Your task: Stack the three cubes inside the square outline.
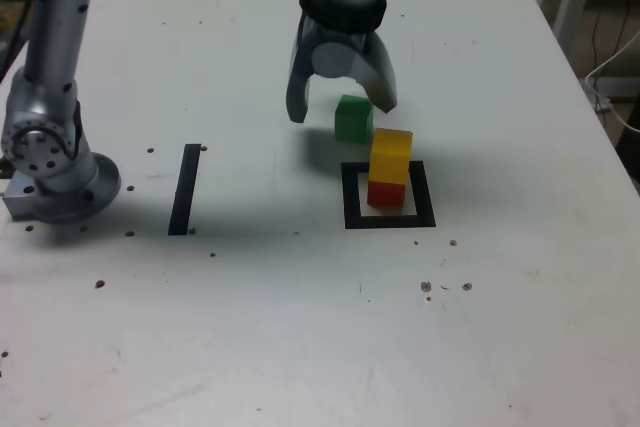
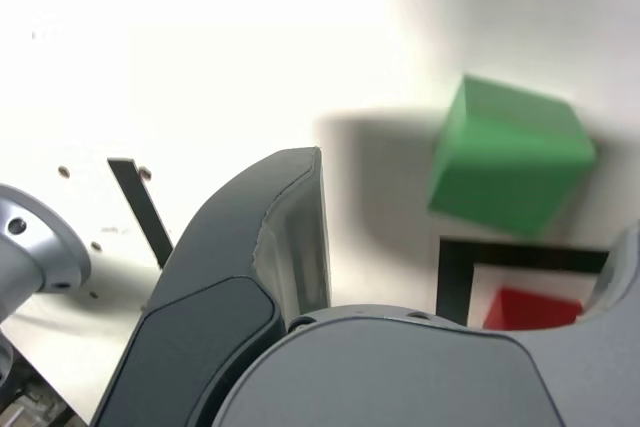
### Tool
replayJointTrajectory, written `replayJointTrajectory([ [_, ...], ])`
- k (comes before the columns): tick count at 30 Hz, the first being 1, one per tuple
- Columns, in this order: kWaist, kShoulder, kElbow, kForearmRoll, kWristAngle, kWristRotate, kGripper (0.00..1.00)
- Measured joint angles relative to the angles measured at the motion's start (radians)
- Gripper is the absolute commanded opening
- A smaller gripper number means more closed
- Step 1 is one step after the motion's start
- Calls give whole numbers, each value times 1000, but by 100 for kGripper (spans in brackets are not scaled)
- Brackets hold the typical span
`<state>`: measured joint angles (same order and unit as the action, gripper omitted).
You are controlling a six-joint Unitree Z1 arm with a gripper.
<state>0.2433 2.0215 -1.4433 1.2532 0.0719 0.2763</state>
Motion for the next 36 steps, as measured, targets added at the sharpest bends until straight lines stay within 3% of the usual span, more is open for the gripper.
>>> replayJointTrajectory([
  [11, 24, 52, 1, -28, -2, 38, 92],
  [18, 24, 88, -18, -30, -6, 49, 83],
  [32, 23, 115, -32, -25, -10, 68, 32],
  [36, 23, 115, -34, -31, -6, 71, 27],
])
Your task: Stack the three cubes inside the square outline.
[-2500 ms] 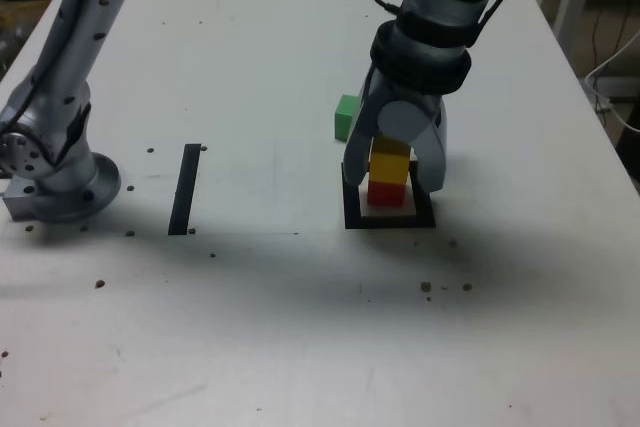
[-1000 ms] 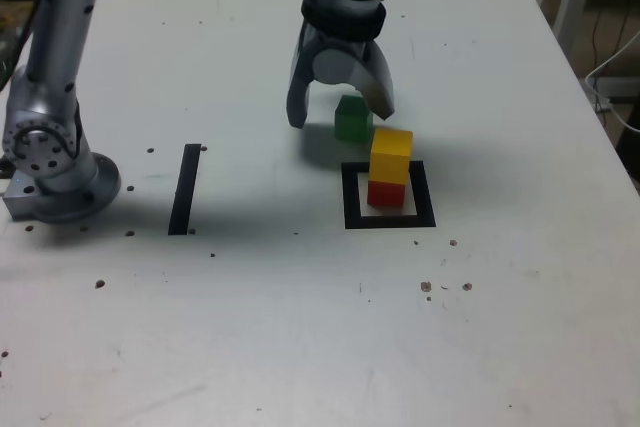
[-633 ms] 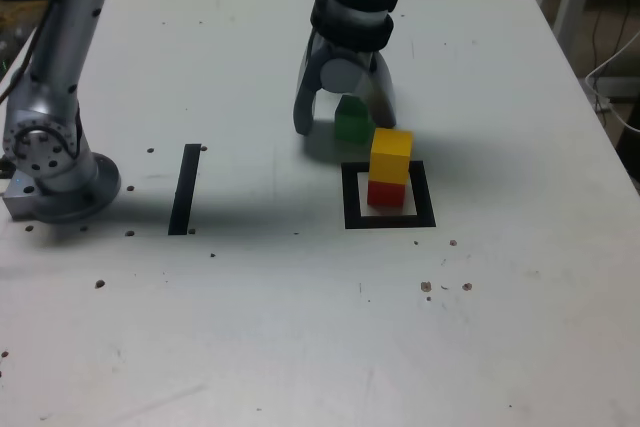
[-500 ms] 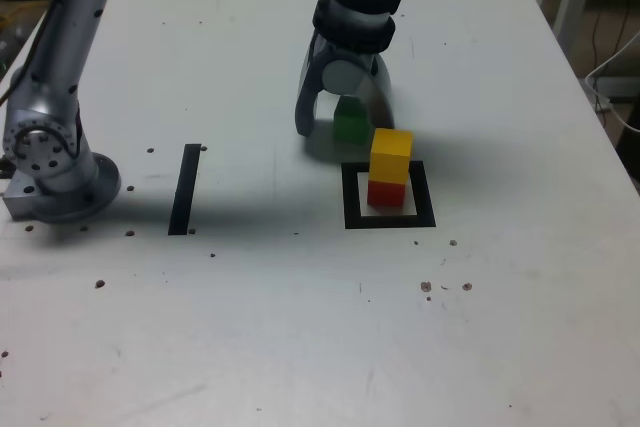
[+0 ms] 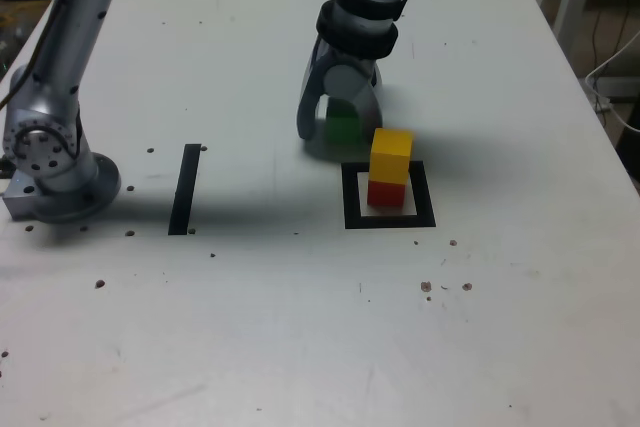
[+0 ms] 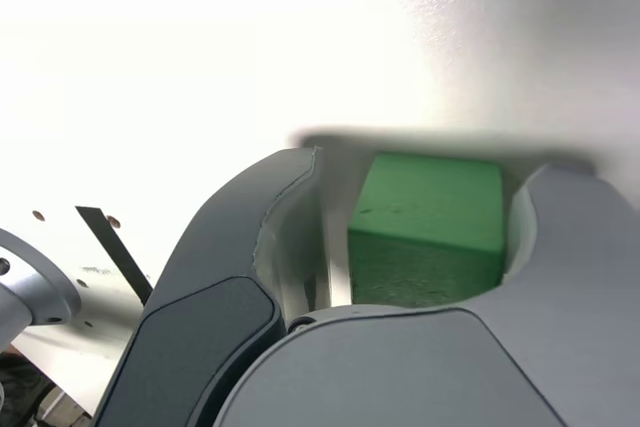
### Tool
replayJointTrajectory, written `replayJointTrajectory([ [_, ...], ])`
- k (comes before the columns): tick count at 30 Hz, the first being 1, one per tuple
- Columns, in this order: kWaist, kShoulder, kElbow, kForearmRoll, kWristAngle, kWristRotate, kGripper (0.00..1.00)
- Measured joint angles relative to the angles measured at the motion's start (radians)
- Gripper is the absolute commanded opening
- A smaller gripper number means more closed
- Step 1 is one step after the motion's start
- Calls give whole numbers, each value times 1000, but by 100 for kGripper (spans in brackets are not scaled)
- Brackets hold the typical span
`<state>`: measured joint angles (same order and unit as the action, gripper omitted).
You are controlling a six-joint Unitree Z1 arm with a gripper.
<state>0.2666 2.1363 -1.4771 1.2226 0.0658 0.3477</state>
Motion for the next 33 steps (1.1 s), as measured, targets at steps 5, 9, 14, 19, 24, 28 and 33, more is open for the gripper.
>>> replayJointTrajectory([
  [5, 0, 0, -3, 0, -2, 1, 26],
  [9, 0, 0, -6, 0, -8, 1, 26],
  [14, 0, -3, -7, 1, -10, 1, 26],
  [19, 0, -24, -6, 4, -6, -10, 26],
  [24, -17, -59, -17, 26, 0, -30, 26],
  [28, -52, -93, -59, 78, 12, -63, 26],
  [33, -105, -106, -127, 153, 14, -99, 26],
])
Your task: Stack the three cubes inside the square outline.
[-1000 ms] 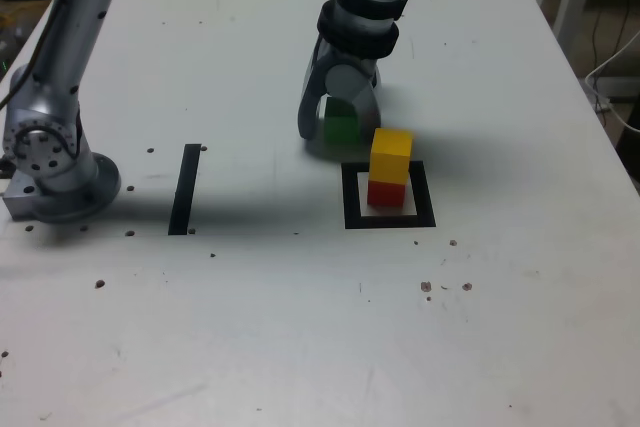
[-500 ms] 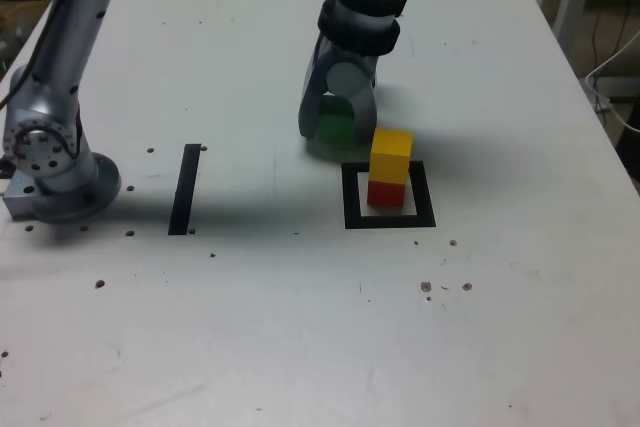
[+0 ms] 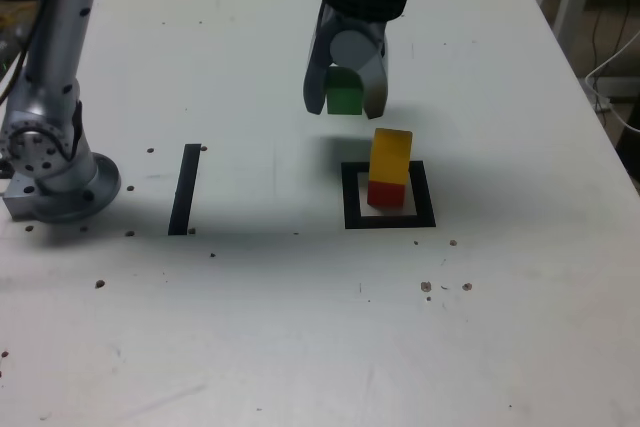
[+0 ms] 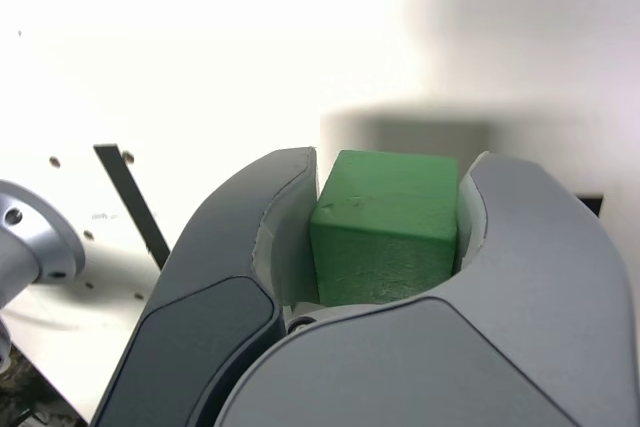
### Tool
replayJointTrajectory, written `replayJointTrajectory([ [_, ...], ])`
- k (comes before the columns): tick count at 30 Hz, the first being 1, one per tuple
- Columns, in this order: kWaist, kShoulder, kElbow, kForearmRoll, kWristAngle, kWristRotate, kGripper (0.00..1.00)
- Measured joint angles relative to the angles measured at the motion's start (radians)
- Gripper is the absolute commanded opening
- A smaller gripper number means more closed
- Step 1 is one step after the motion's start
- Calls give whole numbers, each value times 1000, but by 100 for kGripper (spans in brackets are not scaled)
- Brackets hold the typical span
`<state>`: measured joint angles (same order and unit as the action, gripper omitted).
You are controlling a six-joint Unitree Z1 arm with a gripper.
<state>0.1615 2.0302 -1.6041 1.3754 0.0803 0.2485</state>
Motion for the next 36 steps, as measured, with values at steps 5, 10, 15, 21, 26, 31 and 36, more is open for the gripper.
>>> replayJointTrajectory([
  [5, -53, 0, -73, 63, -4, -32, 26],
  [10, -99, 0, -144, 121, -8, -53, 26],
  [15, -126, 4, -194, 150, -18, -65, 26],
  [21, -173, 31, -258, 178, -36, -79, 26],
  [26, -207, 59, -301, 194, -55, -87, 26],
  [31, -218, 77, -302, 196, -63, -93, 26],
  [36, -219, 88, -302, 196, -68, -94, 26],
])
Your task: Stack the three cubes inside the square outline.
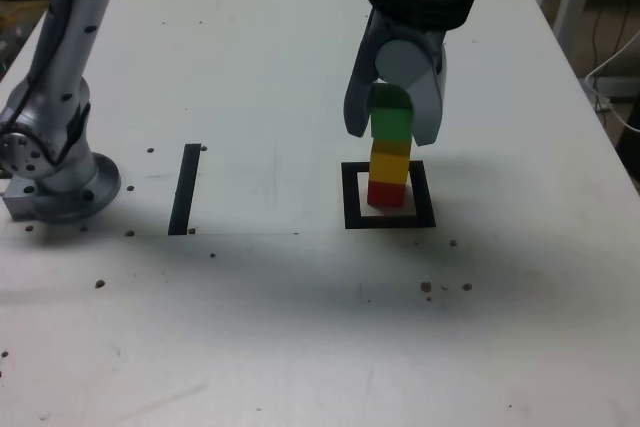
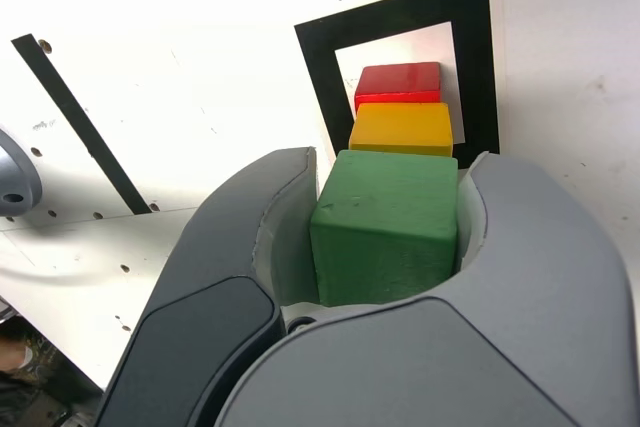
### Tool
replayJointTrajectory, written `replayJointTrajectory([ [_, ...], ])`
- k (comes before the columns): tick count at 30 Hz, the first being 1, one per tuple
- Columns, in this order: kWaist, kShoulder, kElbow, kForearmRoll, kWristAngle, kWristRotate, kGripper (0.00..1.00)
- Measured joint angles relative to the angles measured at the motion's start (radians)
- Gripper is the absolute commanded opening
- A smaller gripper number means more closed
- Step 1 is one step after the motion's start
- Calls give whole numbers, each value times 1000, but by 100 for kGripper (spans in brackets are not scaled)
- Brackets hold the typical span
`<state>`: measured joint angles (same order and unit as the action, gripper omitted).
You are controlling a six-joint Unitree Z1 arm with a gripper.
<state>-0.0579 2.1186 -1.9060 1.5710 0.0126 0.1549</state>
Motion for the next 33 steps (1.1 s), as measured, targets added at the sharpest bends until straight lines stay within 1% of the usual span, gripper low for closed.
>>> replayJointTrajectory([
  [13, 0, 15, 7, 0, -11, 1, 26],
  [15, 0, 17, 7, 0, -12, 3, 28],
  [17, 0, 19, 7, 0, -13, 4, 36],
  [18, 0, 20, 7, 0, -13, 4, 43],
  [22, 0, 21, 11, -1, -13, 6, 82],
  [23, 0, 21, 13, -1, -13, 6, 90],
  [24, 0, 21, 14, -1, -13, 7, 95],
  [26, 0, 21, 17, -1, -13, 8, 99],
  [33, 0, 21, 20, -1, -13, 8, 100],
])
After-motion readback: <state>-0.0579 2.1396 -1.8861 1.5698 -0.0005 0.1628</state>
